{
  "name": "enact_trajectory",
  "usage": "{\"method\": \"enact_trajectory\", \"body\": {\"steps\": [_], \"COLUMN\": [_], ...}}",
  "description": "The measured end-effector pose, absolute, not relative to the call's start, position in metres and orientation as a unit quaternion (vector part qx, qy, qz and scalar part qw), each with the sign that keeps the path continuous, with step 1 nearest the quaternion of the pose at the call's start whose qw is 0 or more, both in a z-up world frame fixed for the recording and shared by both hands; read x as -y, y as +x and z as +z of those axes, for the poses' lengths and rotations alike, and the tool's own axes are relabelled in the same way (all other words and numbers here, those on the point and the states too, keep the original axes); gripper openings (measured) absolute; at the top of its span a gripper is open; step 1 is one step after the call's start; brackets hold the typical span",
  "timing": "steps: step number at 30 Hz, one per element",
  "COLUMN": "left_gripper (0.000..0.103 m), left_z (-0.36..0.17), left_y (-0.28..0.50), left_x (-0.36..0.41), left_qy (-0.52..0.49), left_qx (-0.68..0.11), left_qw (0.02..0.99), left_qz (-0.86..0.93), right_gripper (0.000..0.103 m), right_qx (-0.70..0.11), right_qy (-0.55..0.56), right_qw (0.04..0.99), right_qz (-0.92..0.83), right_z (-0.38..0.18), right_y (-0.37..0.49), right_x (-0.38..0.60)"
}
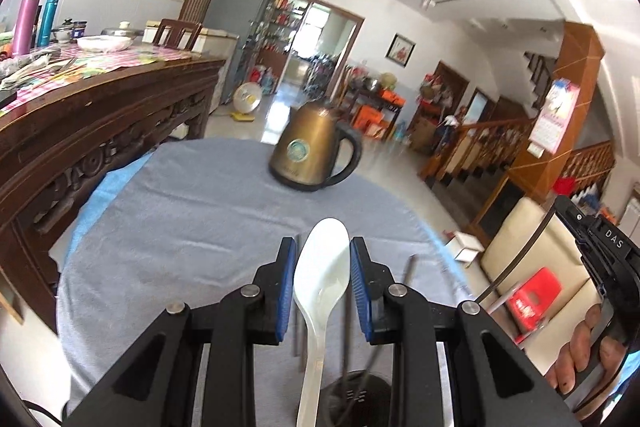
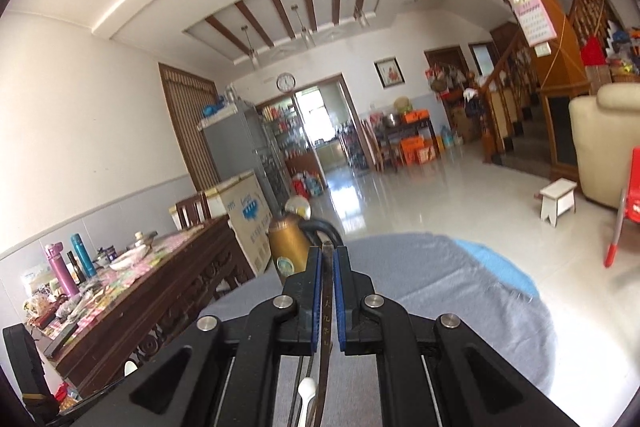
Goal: Organize utensils
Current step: 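Carry the chopstick and spoon over the holder and open both tools to drop them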
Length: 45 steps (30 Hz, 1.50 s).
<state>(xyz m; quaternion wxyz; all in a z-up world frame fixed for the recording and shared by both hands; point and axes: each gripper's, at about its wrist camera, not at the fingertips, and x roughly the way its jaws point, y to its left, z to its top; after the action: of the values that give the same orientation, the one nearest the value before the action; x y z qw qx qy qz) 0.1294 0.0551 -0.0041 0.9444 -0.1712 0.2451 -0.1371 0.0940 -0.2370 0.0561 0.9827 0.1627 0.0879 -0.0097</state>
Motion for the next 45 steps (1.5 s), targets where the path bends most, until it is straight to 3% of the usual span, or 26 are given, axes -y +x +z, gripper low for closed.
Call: {"method": "enact_trajectory", "body": {"steps": [10,29,45], "left_gripper": [0.028,0.028,0.031], "left_z": [-0.007,-0.059,-0.073], "left_y": [0.127,0.120,0.100], "left_x": [-0.029,0.004,0.009], "left_qy": [-0.189,-0.177,-0.126], "left_qx": [-0.210,-0.184,-0.162], "left_qw": [0.943,0.950,0.961], "left_qz": [-0.173,-0.178,-0.183], "right_gripper": [0.007,0.007,0.008], "right_qx": [-0.056,-0.174,-0.222], "right_qy": [0.176,0.117,0.129], "right_qw": [0.982,0.973,0.960], "right_qz": [0.040,0.100,0.114], "right_z": [0.083,0.017,-0.001], "right_y": [0.060,0.084,0.092], "right_x": [0.243,0.196,0.191]}}
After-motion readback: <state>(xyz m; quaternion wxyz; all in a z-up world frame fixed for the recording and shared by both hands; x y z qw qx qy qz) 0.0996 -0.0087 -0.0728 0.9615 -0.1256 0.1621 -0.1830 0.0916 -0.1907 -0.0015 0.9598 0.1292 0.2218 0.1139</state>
